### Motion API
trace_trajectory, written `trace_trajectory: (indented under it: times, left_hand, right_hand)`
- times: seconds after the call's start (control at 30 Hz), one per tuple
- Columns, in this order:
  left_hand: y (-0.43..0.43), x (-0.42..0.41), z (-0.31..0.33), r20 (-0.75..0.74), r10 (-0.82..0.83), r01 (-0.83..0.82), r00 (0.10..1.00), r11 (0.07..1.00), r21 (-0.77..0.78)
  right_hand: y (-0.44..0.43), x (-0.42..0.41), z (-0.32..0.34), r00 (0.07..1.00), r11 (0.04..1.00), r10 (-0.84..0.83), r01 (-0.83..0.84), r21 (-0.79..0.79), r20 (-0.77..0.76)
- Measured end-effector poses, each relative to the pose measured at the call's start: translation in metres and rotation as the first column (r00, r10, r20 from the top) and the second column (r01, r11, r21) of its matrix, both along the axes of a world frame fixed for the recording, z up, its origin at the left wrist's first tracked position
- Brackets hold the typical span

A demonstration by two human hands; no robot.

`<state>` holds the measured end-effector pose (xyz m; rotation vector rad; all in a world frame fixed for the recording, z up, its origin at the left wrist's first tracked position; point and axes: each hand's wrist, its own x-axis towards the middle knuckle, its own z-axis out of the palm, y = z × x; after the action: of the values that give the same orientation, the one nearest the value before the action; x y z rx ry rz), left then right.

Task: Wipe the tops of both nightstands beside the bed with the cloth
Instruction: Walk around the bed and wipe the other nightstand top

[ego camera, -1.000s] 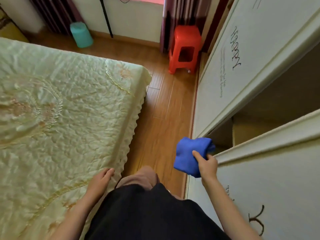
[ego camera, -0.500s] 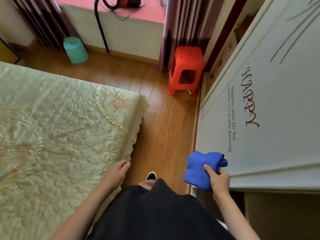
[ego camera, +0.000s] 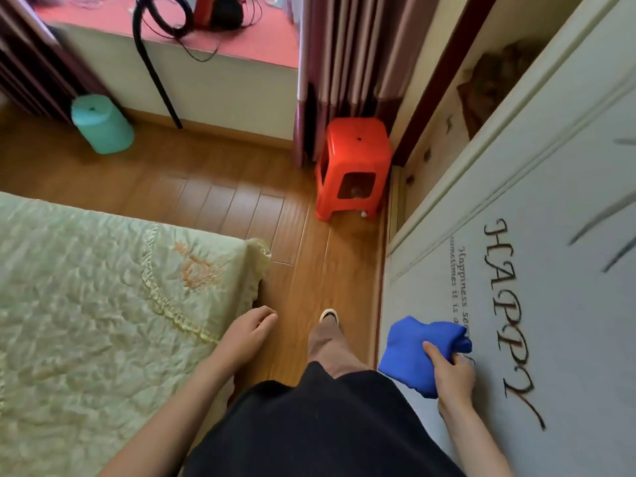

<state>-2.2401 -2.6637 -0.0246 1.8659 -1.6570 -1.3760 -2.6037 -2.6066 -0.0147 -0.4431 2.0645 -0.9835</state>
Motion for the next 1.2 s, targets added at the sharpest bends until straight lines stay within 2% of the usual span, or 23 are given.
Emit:
trace_trajectory:
  times: [0.13,0.23,0.4,0.6,0.77,1.03,1.2]
  left_hand:
    - [-0.070,0.000,0.004,0.019,0.138,-0.138,0.990,0.990,0.014]
    - [-0.114,0.011,0.007,0.050,0.262,-0.262,0.964,0.965,-0.008]
    - [-0.165,0.043,0.008,0.053,0.492,-0.492,0.869,0.871,-0.018]
    - [-0.240,0.074,-0.013,0.043,0.648,-0.650,0.760,0.760,0.024]
    - [-0.343,0.102,-0.025,0.030,0.669,-0.669,0.742,0.739,0.082]
    - [-0.523,0.170,0.007,0.080,0.465,-0.463,0.882,0.885,-0.044]
    - [-0.586,0.202,0.011,0.012,0.569,-0.568,0.822,0.822,-0.049]
  right_hand:
    - [-0.115,-0.001,0.004,0.995,0.995,0.101,-0.101,-0.006,0.024]
    - [-0.206,0.010,0.015,0.971,0.971,0.238,-0.237,-0.038,0.027]
    - [-0.335,0.054,0.030,0.896,0.893,0.444,-0.441,-0.090,0.006]
    - [-0.473,0.116,0.020,0.810,0.806,0.586,-0.580,-0.118,0.027]
    - [-0.576,0.155,0.013,0.807,0.803,0.591,-0.590,-0.085,-0.015]
    - [-0.735,0.201,0.023,0.807,0.812,0.573,-0.583,-0.040,-0.143]
    - [-0.822,0.248,0.018,0.773,0.784,0.614,-0.621,0.013,-0.160]
